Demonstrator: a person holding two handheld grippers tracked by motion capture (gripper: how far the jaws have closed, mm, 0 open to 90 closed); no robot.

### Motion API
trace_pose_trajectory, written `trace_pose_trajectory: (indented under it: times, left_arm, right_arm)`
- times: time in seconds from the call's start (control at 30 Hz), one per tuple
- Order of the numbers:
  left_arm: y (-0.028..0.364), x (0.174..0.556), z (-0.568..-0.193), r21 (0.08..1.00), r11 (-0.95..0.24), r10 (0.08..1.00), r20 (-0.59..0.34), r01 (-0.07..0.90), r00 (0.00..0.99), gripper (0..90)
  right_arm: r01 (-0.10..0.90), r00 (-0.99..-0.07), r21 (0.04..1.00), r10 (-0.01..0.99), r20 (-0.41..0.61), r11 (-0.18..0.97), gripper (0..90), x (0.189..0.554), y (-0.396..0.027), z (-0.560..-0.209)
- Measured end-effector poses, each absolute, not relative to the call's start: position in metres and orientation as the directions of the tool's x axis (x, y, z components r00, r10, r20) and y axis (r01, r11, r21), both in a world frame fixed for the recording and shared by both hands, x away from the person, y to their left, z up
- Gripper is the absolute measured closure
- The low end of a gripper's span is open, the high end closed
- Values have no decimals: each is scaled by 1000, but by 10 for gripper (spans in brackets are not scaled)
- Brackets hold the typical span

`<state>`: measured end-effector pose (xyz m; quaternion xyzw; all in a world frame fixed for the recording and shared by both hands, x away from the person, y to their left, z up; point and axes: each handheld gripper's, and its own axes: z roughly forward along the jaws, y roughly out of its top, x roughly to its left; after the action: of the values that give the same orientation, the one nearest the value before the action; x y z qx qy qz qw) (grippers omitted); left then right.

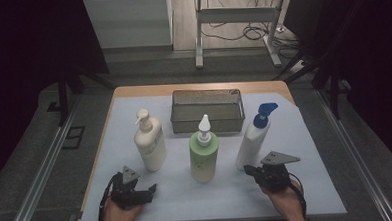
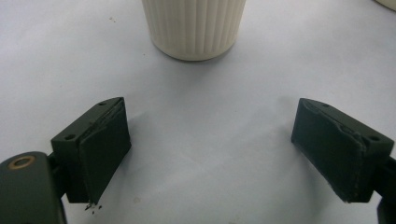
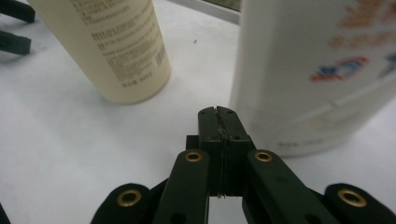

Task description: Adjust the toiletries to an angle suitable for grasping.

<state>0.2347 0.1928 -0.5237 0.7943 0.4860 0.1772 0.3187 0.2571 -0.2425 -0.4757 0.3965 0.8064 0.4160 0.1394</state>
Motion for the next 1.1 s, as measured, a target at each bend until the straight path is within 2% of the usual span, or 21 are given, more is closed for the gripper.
trace_pose_trajectory:
  times: [0.53,0.8,1.1]
  left_arm:
    - [193,235,-524,678,-325,885,-28,659,465,110]
    - [193,235,-524,678,-324,885,-28,659,464,110]
    - [193,235,-524,679,-324,885,-29,659,465,110]
  right_arm:
    - [523,-584,773,811,17,360,892,270,-205,-484]
    - [517,-547,768,836,-45,379,893,269,-206,-487]
    - [524,-547,766,837,-33,372,894,268,-210,-486]
